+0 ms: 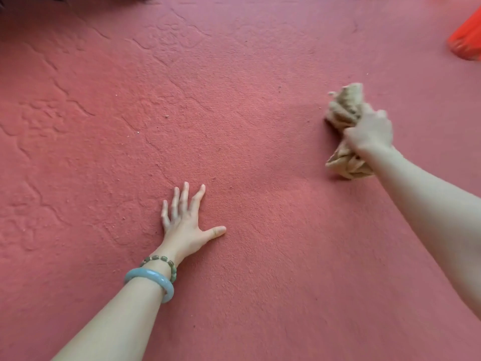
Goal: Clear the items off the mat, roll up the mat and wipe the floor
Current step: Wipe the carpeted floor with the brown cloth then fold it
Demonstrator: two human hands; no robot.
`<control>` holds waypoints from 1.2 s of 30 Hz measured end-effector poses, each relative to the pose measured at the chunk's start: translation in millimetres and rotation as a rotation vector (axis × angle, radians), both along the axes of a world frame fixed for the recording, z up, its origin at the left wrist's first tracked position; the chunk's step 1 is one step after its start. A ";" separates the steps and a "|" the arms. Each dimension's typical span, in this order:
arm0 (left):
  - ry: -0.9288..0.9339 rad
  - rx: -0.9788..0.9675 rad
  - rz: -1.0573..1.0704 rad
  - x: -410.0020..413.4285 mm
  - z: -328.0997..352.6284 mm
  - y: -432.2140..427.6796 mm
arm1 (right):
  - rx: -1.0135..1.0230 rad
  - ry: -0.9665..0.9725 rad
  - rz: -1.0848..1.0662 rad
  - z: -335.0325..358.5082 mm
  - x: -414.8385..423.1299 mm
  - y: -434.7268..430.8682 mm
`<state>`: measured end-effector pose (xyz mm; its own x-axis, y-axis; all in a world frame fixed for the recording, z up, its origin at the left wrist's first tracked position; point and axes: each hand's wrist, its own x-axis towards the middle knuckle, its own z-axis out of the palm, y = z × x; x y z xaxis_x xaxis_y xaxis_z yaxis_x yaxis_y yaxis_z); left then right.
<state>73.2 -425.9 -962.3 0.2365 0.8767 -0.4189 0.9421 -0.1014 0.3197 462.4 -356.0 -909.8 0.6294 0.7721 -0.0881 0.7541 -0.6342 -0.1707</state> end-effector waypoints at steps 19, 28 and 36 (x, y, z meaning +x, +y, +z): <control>0.084 0.129 -0.090 16.0 21.0 -30.6 | 0.004 0.283 0.318 7.8 -39.2 -267.5; -0.041 0.132 -0.529 138.4 42.6 -73.6 | 0.058 0.183 -0.308 10.7 72.9 -373.4; -0.047 0.123 -0.694 200.2 42.9 -76.9 | 0.191 0.327 -0.246 2.0 -17.5 -300.0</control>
